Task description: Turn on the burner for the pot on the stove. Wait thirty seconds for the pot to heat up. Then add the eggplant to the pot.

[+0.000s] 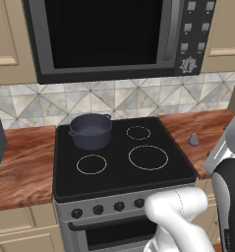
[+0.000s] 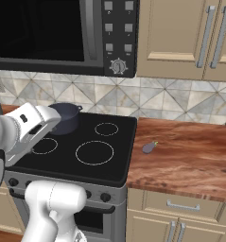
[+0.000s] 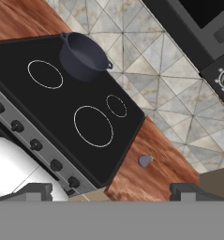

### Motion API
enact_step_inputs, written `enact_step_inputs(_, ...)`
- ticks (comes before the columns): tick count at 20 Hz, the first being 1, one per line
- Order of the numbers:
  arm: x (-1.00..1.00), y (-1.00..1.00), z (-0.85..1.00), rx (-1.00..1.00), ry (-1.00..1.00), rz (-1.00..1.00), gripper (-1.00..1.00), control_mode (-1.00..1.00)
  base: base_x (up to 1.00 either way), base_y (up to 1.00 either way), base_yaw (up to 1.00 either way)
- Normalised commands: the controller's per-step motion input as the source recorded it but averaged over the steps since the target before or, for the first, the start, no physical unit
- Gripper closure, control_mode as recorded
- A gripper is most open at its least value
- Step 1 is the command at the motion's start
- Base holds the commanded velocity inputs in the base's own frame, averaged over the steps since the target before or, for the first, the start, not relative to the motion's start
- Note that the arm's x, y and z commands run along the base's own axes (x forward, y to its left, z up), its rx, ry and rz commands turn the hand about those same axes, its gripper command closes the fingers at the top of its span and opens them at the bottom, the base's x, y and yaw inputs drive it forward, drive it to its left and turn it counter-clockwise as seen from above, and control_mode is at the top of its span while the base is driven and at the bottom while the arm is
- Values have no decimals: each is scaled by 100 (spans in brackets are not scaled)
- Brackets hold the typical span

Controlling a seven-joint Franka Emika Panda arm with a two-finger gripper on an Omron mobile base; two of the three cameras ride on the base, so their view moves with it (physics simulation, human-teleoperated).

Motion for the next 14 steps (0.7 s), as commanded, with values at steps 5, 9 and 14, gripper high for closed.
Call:
enact_step_inputs(5, 0, 0, 0, 0, 0, 0, -100, -100, 0, 0, 0)
enact_step_inputs(9, 0, 0, 0, 0, 0, 0, -100, -100, 0, 0, 0)
enact_step_inputs(14, 0, 0, 0, 0, 0, 0, -100, -100, 0, 0, 0)
